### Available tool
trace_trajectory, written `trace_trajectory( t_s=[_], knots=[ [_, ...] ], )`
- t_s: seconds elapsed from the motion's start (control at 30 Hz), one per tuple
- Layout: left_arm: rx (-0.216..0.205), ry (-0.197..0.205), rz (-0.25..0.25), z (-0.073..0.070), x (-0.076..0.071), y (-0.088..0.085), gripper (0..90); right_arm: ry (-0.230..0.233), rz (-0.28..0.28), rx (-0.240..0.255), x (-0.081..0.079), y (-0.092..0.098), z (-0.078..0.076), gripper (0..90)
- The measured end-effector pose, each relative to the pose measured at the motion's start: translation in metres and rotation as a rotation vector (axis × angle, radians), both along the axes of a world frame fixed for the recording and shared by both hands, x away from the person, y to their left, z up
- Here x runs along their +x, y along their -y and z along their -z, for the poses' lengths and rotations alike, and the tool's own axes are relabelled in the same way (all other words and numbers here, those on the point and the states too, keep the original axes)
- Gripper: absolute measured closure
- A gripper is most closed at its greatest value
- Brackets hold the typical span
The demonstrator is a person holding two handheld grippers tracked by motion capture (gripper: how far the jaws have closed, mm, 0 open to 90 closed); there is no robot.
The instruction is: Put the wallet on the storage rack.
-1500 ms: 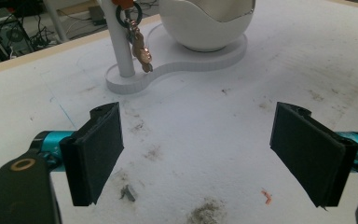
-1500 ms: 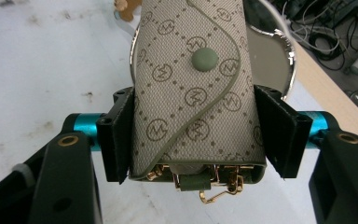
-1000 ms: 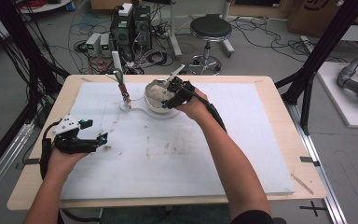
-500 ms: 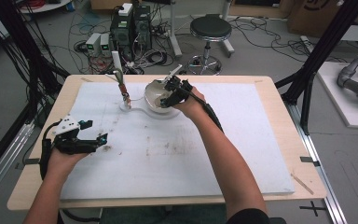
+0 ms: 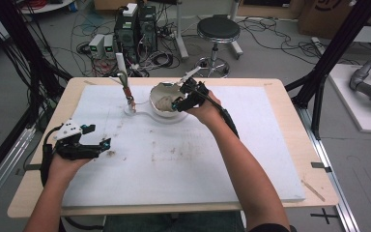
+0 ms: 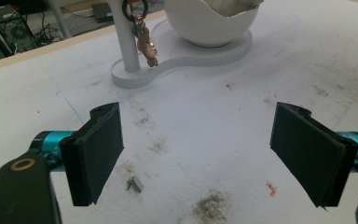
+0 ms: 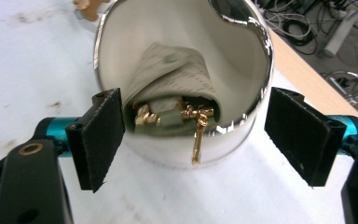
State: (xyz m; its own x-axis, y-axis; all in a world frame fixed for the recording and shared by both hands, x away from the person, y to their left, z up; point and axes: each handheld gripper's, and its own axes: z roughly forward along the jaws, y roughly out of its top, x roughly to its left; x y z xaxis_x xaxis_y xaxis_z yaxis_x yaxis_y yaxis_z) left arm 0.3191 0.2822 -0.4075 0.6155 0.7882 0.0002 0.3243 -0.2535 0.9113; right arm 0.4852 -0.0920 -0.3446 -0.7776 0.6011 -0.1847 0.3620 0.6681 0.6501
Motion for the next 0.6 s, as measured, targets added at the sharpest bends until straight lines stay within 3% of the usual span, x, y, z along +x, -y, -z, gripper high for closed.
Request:
trace_trajectory(
  t_s=[0.07, 0.27, 0.43, 0.47, 0.6],
  knots=[
    [0.003, 0.000, 0.000, 0.000, 0.000, 0.000, 17.0, -0.004, -0.006, 0.001, -0.002, 0.003, -0.002, 20.5],
    [0.001, 0.000, 0.000, 0.000, 0.000, 0.001, 17.0, 0.036, 0.000, 0.074, -0.023, 0.033, -0.012, 20.5],
    [0.000, 0.003, 0.007, -0.001, 0.001, 0.003, 17.0, 0.029, 0.004, 0.074, -0.033, 0.051, -0.017, 20.5],
    [0.000, 0.004, 0.008, -0.001, 0.002, 0.005, 17.0, 0.064, 0.004, 0.107, -0.041, 0.062, -0.020, 20.5],
    [-0.001, 0.002, 0.014, -0.001, 0.004, 0.006, 17.0, 0.074, 0.017, 0.136, -0.051, 0.077, -0.022, 20.5]
  ],
)
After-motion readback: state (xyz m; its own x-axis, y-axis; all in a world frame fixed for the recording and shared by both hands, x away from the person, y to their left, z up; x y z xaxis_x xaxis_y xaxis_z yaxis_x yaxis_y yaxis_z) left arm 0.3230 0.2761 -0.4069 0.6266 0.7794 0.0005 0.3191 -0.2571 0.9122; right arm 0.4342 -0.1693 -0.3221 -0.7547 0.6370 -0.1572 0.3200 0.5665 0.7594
